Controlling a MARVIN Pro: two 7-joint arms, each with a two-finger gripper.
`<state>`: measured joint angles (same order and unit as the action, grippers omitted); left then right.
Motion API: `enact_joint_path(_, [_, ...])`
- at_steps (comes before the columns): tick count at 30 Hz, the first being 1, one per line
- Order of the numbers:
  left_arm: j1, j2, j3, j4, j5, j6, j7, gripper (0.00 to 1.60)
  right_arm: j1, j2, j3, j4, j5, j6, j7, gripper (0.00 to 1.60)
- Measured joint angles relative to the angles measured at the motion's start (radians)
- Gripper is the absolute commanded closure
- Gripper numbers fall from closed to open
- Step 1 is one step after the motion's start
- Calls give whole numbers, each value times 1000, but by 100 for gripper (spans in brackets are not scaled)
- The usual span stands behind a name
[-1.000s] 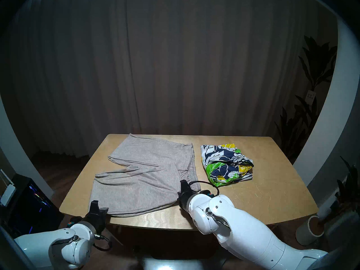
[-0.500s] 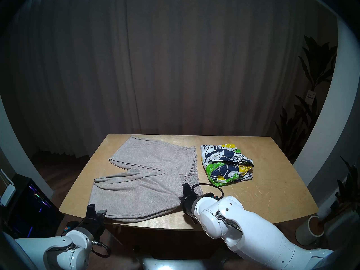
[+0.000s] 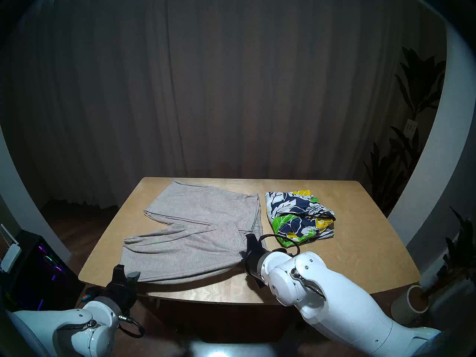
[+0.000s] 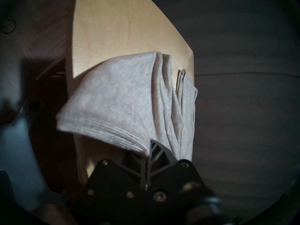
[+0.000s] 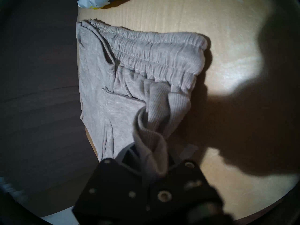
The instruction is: Fold pants twice and stack them
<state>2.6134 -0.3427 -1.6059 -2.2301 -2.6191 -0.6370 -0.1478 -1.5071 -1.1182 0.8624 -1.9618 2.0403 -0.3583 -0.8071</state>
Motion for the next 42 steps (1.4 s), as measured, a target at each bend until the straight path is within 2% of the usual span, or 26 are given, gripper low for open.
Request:
enact_joint_path(10, [-88, 70, -52, 7, -1, 49, 77, 160, 34, -29, 29, 32, 20, -21, 16, 160])
enact_joint_path(25, [-241, 169, -69, 89, -38, 176, 212, 160, 124, -93, 32, 115, 9, -32, 27, 160])
enact_joint_path(42, [-387, 211, -82, 198, -80, 357, 233, 160, 228, -174, 30, 236, -6, -34, 33, 160])
